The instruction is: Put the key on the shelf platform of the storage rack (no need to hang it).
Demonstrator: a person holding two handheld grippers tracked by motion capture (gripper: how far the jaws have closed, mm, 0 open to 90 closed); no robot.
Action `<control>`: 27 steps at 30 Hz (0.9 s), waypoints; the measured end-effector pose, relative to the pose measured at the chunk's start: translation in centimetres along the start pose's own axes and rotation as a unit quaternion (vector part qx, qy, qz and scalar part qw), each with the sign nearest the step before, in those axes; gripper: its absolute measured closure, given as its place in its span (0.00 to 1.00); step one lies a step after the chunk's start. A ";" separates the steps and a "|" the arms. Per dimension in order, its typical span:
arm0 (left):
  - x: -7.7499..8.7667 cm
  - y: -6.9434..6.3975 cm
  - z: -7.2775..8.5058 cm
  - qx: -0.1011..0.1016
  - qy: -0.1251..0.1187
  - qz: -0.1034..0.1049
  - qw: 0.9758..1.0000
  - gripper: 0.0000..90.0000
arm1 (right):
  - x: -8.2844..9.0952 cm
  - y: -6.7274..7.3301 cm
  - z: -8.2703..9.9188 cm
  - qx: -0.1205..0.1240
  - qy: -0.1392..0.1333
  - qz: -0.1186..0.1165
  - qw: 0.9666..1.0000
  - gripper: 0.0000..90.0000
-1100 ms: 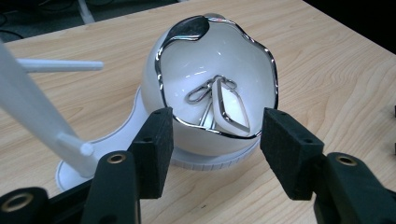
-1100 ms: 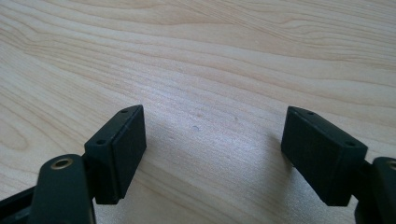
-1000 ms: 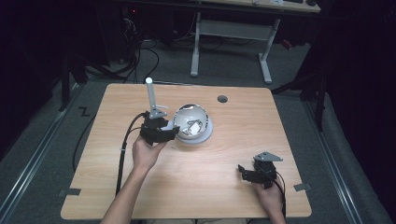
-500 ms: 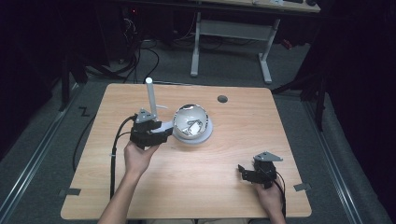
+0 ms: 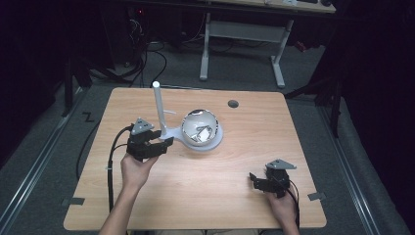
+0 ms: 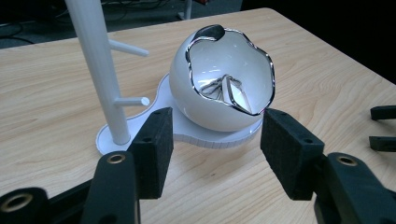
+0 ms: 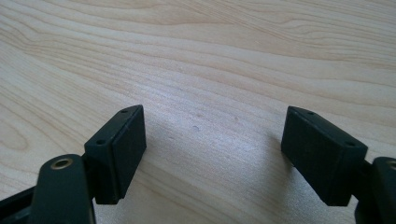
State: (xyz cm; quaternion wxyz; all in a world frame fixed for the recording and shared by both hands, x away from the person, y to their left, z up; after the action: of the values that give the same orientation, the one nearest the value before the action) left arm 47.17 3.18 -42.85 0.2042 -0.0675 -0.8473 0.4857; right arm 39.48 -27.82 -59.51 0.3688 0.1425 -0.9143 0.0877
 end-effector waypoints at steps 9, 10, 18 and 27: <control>1.2 0.3 -0.4 -0.013 -0.011 0.002 1.000 0.49 | 0.0 0.0 0.0 0.000 0.000 0.001 1.000 0.25; 1.3 0.3 -0.4 -0.016 -0.011 0.005 1.000 0.49 | 0.0 0.0 0.0 0.000 0.000 0.000 1.000 0.25; 2.0 1.3 -0.7 -0.005 -0.019 0.000 1.000 0.49 | 0.0 0.0 0.0 0.000 0.000 0.001 1.000 0.25; 3.3 2.0 -0.3 -0.001 -0.020 0.004 1.000 0.49 | 0.0 0.0 0.0 0.000 0.000 0.000 1.000 0.25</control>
State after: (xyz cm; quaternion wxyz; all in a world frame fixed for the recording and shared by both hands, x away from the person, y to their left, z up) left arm 44.16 5.50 -43.44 0.1856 -0.0614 -0.8513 0.4868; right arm 39.48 -27.83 -59.51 0.3687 0.1422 -0.9144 0.0876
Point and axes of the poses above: each handheld gripper's, and its own axes: x roughly backward along the jaws, z roughly out of its underside, y roughly to its left, the point moved 9 cm from there along -x, roughly forward along the jaws, and after that the axes turned 3 degrees about z, right-handed, at the moved point
